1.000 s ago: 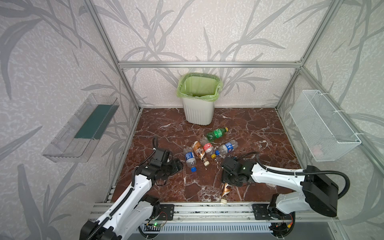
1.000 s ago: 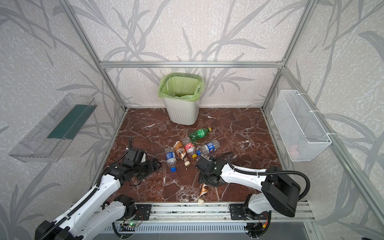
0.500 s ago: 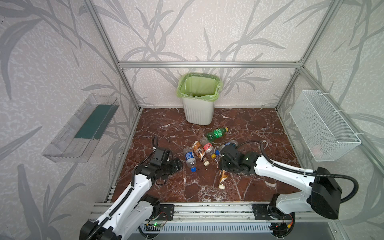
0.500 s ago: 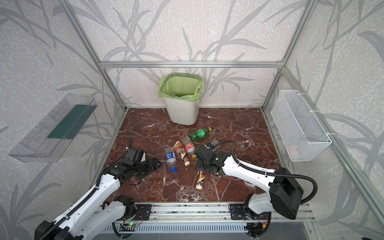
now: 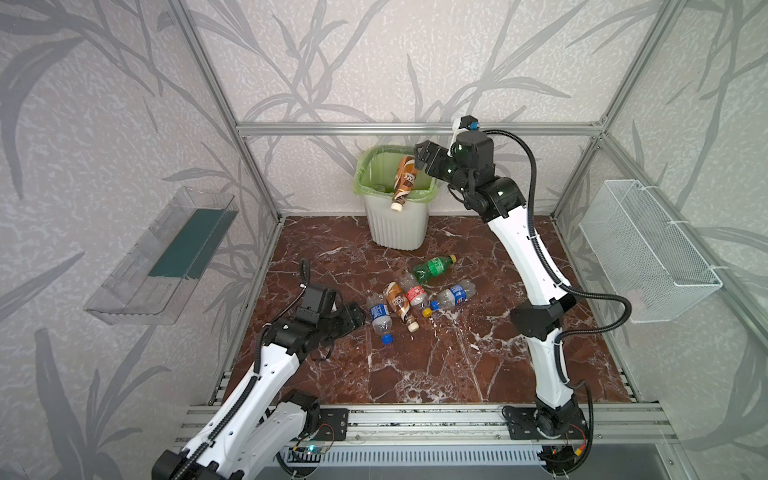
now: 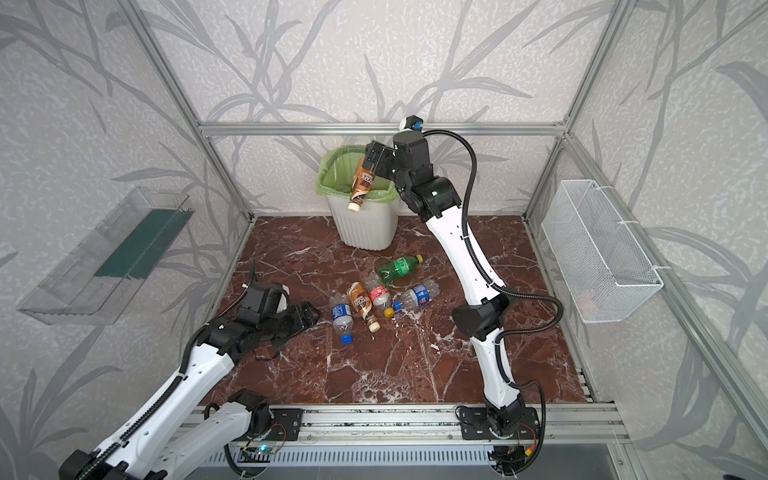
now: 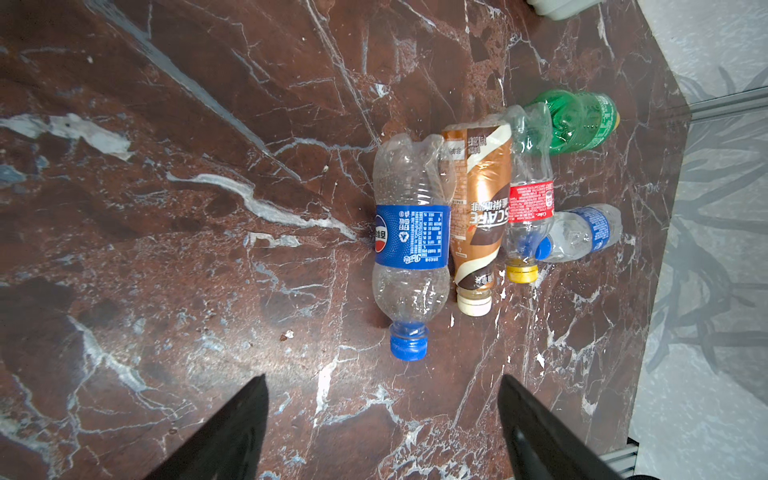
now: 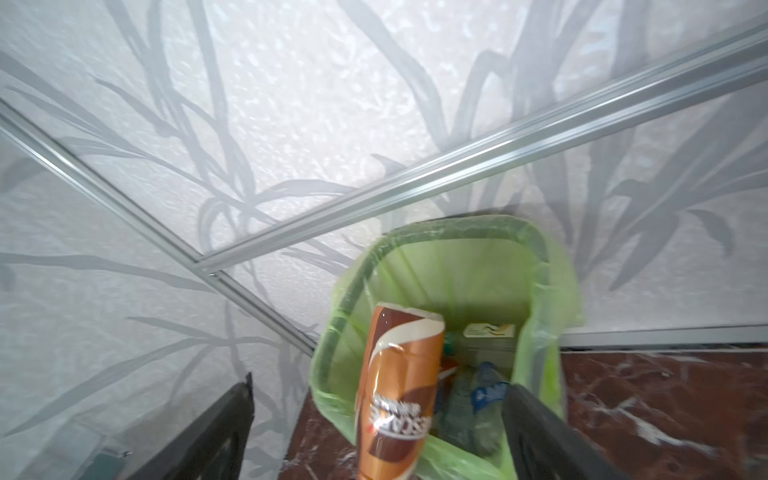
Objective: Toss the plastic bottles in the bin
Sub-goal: 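Bring the right gripper back down over the bottle pile, then move the left gripper toward the blue-labelled Pepsi bottle in the pile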
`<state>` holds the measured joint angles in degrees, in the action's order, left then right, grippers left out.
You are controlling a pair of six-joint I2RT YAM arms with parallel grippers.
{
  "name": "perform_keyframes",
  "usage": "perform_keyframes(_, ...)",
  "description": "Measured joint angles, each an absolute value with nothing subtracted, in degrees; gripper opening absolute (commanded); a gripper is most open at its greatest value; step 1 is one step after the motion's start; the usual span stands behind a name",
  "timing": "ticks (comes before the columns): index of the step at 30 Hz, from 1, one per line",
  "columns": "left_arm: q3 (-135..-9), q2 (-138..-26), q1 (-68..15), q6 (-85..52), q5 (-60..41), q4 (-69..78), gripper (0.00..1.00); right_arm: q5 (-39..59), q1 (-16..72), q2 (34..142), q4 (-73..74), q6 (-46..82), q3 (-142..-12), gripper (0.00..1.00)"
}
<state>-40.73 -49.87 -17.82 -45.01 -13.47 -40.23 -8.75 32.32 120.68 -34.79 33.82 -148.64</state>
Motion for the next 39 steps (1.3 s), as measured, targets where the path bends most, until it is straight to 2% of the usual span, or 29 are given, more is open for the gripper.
perform_keyframes(3, -40.7, -49.8, -17.7, -45.0, -13.5, -40.6, 0.86, -9.8, 33.3, 113.4, -33.6, 32.7, -137.9, 0.92)
perform_keyframes(7, -40.7, -49.7, -17.6, -45.0, -13.5, -40.6, 0.87, -9.7, 34.2, 108.8, -34.2, 31.9, -136.3, 0.93)
perform_keyframes(10, -40.7, -49.7, -17.6, -45.1, -13.5, -40.5, 0.87, -8.9, 34.1, 103.3, -33.7, 31.9, -129.0, 0.92)
perform_keyframes(21, -39.2, -49.5, -17.6, -45.5, -13.7, -40.1, 0.87, -6.6, 34.1, 82.2, -27.5, 38.8, -76.9, 0.87)
perform_keyframes(26, -39.2, -51.1, -17.6, -46.1, -15.0, -39.8, 0.87, -4.1, 34.1, 75.9, -25.8, 43.5, -59.6, 0.86)
perform_keyframes(33, -38.4, -52.9, -17.9, -47.5, -16.6, -37.7, 0.85, -0.2, 33.8, 71.1, -22.7, 49.5, -46.0, 0.86)
perform_keyframes(39, -38.1, -54.9, -20.7, -49.2, -15.9, -36.3, 0.85, 2.8, 33.2, 69.2, -19.6, 51.9, -41.8, 0.85)
